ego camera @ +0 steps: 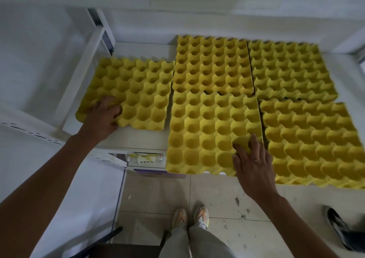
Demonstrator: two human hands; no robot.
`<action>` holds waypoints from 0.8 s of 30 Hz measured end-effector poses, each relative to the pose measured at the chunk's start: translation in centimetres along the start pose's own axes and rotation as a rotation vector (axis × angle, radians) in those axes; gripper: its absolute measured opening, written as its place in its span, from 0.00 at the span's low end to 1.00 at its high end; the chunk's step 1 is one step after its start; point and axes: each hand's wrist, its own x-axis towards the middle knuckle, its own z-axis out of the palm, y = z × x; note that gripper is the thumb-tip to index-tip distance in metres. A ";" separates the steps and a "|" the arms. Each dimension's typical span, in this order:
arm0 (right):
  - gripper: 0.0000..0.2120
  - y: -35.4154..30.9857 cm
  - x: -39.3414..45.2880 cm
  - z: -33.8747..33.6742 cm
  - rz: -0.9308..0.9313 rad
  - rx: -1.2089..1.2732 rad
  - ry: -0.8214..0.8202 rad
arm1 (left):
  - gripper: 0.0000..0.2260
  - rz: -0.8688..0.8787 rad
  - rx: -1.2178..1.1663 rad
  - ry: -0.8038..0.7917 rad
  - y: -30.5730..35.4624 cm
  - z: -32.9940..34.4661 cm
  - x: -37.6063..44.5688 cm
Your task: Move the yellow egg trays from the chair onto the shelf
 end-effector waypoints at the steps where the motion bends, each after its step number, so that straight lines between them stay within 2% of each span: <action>1: 0.23 0.0 0.0 0.1 0.002 -0.002 0.007 | 0.19 -0.012 -0.008 0.014 0.1 0.2 0.1; 5: 0.23 0.1 -0.1 0.2 -0.002 0.014 0.013 | 0.17 -0.025 -0.053 0.041 0.3 0.4 0.5; 9: 0.23 0.1 -0.3 0.0 -0.008 0.015 0.013 | 0.19 -0.010 -0.060 -0.028 -0.2 -0.2 0.5; 13: 0.19 0.0 -0.4 -0.5 -0.010 0.030 0.025 | 0.29 -0.049 0.017 -0.129 -0.5 -2.7 0.4; 15: 0.19 0.1 -0.4 -0.9 0.000 0.051 0.012 | 0.35 -0.082 0.006 -0.129 0.2 -3.9 -0.2; 20: 0.24 1.6 -1.4 -3.0 -0.033 0.100 -0.021 | 0.42 -0.132 -0.090 -0.051 5.2 -4.5 -3.6; 24: 0.25 6.5 -2.9 -5.3 -0.075 0.124 0.010 | 0.40 -0.234 -0.142 0.002 12.0 -4.8 -6.6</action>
